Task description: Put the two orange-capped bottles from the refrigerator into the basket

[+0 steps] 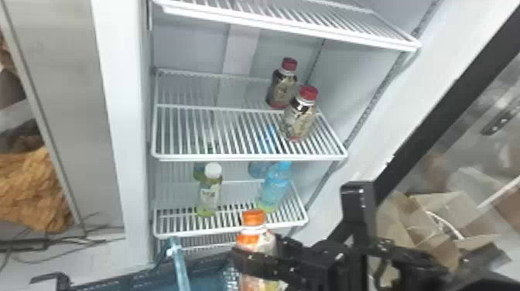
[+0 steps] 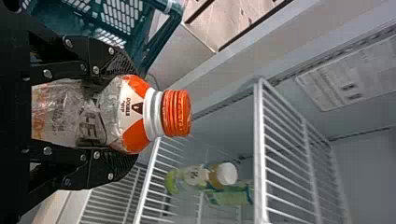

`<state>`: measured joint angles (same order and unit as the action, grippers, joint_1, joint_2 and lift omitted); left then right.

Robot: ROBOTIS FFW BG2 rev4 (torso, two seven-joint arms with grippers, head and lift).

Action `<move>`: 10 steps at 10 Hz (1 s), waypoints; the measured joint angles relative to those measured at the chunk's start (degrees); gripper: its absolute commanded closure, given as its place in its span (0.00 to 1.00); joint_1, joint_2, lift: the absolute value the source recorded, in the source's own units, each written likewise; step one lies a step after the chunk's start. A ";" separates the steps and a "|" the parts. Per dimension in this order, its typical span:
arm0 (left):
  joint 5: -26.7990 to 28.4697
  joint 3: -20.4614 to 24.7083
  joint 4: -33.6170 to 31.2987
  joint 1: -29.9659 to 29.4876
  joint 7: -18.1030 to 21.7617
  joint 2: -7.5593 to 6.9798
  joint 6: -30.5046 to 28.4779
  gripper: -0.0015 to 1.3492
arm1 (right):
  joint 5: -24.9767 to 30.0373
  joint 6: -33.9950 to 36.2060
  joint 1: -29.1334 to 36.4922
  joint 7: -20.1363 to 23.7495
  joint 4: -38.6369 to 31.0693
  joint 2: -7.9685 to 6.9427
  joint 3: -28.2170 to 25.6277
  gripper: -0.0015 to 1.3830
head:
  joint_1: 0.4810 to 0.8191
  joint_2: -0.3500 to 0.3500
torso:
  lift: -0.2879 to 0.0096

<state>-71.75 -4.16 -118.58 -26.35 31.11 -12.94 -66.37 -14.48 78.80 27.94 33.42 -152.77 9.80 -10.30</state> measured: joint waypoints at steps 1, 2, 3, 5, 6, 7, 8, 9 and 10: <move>0.00 -0.03 0.02 0.05 0.00 0.00 -0.07 0.90 | -1.40 0.08 -1.32 0.69 3.81 0.29 0.80 0.59 | 0.63 0.00 | 0.83; 0.00 -0.06 0.01 0.10 0.00 0.00 -0.13 0.90 | -2.18 0.08 -2.21 0.82 6.52 0.52 1.75 0.59 | 0.63 0.00 | 0.83; 0.00 -0.09 0.02 0.21 0.00 0.00 -0.14 0.90 | -2.59 -0.30 -3.05 0.77 8.56 0.80 2.88 0.59 | 0.63 0.00 | 0.83; 0.00 -0.33 0.02 0.46 0.00 -0.10 -0.14 0.90 | -4.10 -1.67 -4.05 0.92 11.13 1.16 4.21 0.59 | 0.63 0.01 | 0.83; 0.00 -0.34 0.04 0.48 0.00 -0.15 -0.14 0.90 | -5.00 -1.89 -4.12 1.06 11.28 1.28 4.69 0.59 | 0.63 0.03 | 0.83; 0.00 -0.29 0.05 0.48 0.00 -0.15 -0.14 0.90 | -5.51 -1.90 -3.94 1.12 10.33 1.37 5.07 0.59 | 0.63 0.05 | 0.83; 0.00 -0.22 0.05 0.48 -0.01 -0.11 -0.14 0.90 | -5.59 -1.56 -3.74 1.12 9.25 1.44 5.40 0.53 | 0.63 0.07 | 0.83; 0.00 -0.24 0.05 0.48 -0.04 -0.07 -0.14 0.90 | -5.43 -1.01 -3.73 1.19 8.70 1.47 5.57 0.32 | 0.63 0.07 | 0.83; 0.00 -0.22 0.05 0.48 -0.05 -0.07 -0.14 0.90 | -5.03 -0.56 -3.79 1.55 8.19 1.59 5.60 0.11 | 0.63 0.07 | 0.83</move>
<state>-71.75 -4.39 -118.53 -25.87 31.07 -13.01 -66.51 -19.51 78.24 24.15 34.97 -144.58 11.39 -4.70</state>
